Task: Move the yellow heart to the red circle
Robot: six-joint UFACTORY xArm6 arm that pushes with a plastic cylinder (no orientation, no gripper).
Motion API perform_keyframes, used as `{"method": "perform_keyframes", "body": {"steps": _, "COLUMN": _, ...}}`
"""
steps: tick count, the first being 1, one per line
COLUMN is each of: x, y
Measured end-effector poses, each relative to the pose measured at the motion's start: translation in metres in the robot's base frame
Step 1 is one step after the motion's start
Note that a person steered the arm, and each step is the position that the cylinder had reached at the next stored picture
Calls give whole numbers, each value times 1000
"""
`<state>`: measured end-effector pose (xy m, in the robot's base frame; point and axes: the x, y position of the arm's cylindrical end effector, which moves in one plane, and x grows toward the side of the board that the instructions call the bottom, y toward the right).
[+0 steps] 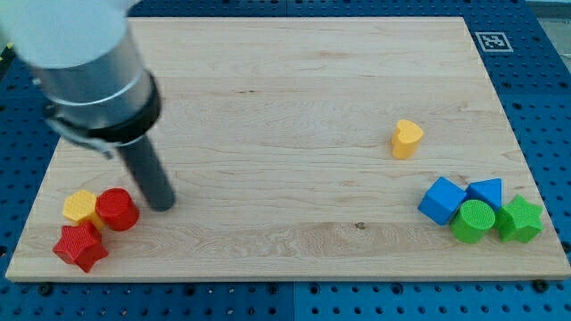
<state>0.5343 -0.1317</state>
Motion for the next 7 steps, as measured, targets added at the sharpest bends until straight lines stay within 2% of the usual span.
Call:
{"method": "perform_keyframes", "body": {"steps": 1, "x": -58, "y": 53}}
{"method": "perform_keyframes", "body": {"steps": 2, "x": -145, "y": 81}}
{"method": "perform_keyframes", "body": {"steps": 3, "x": -215, "y": 139}}
{"method": "perform_keyframes", "body": {"steps": 4, "x": -231, "y": 256}}
{"method": "perform_keyframes", "body": {"steps": 5, "x": -193, "y": 347}}
{"method": "perform_keyframes", "body": {"steps": 6, "x": -97, "y": 355}}
{"method": "perform_keyframes", "body": {"steps": 7, "x": -66, "y": 355}}
